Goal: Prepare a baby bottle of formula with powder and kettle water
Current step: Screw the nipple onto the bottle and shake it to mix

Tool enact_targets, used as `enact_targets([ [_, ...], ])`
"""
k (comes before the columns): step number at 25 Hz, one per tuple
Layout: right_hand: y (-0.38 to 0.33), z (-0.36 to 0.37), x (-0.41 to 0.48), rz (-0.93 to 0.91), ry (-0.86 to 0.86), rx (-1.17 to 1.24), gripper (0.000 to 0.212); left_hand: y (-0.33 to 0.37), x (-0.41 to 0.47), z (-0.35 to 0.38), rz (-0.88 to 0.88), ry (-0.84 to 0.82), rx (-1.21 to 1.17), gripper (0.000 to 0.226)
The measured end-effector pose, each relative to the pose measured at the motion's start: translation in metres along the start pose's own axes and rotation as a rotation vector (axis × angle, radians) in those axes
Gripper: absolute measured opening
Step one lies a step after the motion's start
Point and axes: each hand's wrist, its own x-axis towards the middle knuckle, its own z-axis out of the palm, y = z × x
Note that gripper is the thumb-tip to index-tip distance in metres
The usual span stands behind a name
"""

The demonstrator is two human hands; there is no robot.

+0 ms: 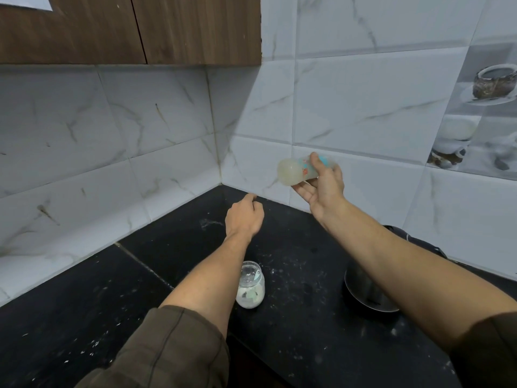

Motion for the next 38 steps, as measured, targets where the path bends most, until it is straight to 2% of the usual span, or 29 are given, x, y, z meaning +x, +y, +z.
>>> enact_targets([
  [2,0.0,-0.001,-0.004,0.029,-0.072,-0.101,0.054,0.0,0.0,0.0,0.002,-0.006,-0.001,0.044],
  [5,0.001,-0.005,-0.016,0.092,-0.379,-0.427,0.066,0.0,0.002,0.001,0.014,-0.026,0.02,0.037],
  [6,0.001,-0.007,-0.016,0.093,-0.42,-0.463,0.07,0.001,0.003,0.001,0.017,-0.033,0.029,0.035],
  [8,0.0,-0.006,-0.015,0.057,-0.342,-0.374,0.069,0.001,0.002,0.001,0.017,-0.034,0.018,0.036],
  [11,-0.001,-0.004,-0.005,0.004,-0.048,-0.046,0.056,0.001,-0.001,-0.002,-0.001,-0.016,0.006,0.044],
  [12,-0.001,-0.004,-0.003,-0.004,0.003,0.016,0.056,0.0,-0.001,-0.002,-0.008,-0.011,0.006,0.045],
  [14,-0.001,-0.005,-0.005,0.023,-0.06,-0.076,0.058,-0.002,0.0,-0.003,-0.007,-0.012,0.003,0.044],
  [17,-0.002,-0.005,-0.017,0.108,-0.368,-0.413,0.063,-0.001,0.002,-0.004,0.008,-0.019,-0.003,0.04],
  [18,-0.003,-0.005,-0.017,0.114,-0.408,-0.455,0.066,-0.001,0.002,-0.005,0.013,-0.016,-0.004,0.039],
  [20,-0.004,-0.004,-0.015,0.083,-0.337,-0.373,0.067,0.001,0.002,-0.007,0.014,-0.007,-0.001,0.041],
  [23,-0.004,-0.001,-0.007,0.039,-0.066,-0.045,0.053,0.002,0.001,-0.01,-0.001,0.006,0.017,0.044],
  [24,-0.003,0.0,-0.006,0.034,-0.032,-0.003,0.051,0.002,0.0,-0.011,-0.006,0.007,0.021,0.044],
  [25,-0.002,0.0,-0.007,0.036,-0.049,-0.045,0.05,0.001,0.0,-0.01,-0.008,0.006,0.019,0.044],
  [28,0.0,-0.002,-0.018,0.084,-0.334,-0.379,0.057,0.0,0.001,-0.007,0.002,-0.014,0.008,0.041],
  [30,0.001,-0.005,-0.021,0.095,-0.438,-0.473,0.063,0.0,0.002,-0.008,0.01,-0.021,0.002,0.039],
  [32,-0.001,-0.004,-0.018,0.058,-0.357,-0.378,0.06,0.0,0.002,-0.008,0.006,-0.017,-0.009,0.041],
  [35,-0.005,-0.004,-0.006,0.017,-0.094,-0.086,0.046,-0.001,0.0,-0.008,-0.011,-0.006,0.0,0.044],
  [36,-0.006,-0.004,-0.005,0.02,-0.058,-0.032,0.041,-0.001,0.0,-0.009,-0.014,-0.005,0.002,0.044],
  [38,-0.006,-0.004,-0.009,0.044,-0.127,-0.133,0.039,-0.001,0.002,-0.008,-0.011,-0.004,-0.002,0.044],
])
